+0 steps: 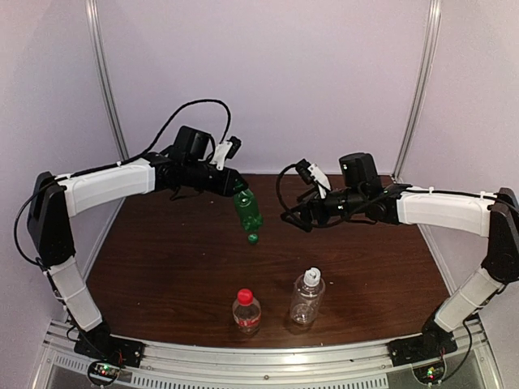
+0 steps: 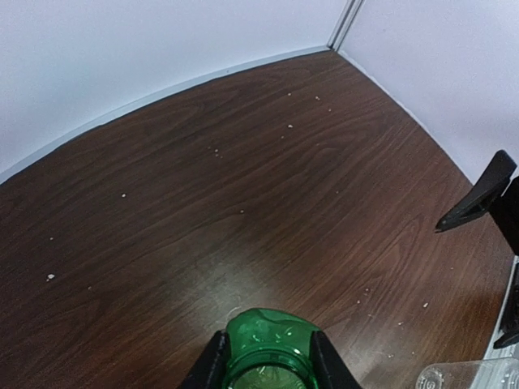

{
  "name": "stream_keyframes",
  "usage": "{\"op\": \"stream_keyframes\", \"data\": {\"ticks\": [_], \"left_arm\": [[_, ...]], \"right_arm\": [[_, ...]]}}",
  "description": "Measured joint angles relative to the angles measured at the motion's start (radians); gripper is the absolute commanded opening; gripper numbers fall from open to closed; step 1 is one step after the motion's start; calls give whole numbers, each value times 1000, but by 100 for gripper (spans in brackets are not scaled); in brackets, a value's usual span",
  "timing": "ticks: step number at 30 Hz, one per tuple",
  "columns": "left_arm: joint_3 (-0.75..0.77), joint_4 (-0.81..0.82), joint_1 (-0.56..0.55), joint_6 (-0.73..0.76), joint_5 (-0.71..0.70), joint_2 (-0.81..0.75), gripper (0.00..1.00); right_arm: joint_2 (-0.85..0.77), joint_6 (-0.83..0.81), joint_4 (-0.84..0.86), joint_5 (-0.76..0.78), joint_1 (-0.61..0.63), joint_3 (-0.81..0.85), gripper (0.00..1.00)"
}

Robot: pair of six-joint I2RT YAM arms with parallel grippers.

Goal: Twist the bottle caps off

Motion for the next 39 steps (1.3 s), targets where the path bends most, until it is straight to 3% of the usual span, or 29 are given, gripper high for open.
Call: {"op": "stream_keyframes", "data": {"ticks": [9, 25, 30, 39], "left_arm": [[-55, -61, 0, 66, -154, -24, 0], [-104, -52, -52, 123, -251, 37, 3], [-107, -45, -68, 131, -277, 38, 15], [-117, -26, -72, 131, -297, 38, 48]], "right_arm": [[0, 13, -40, 86, -6, 0, 100], [0, 31, -100, 108, -7, 16, 100], [0, 31, -100, 108, -7, 16, 100], [-5, 31, -101, 115, -7, 16, 100]]}}
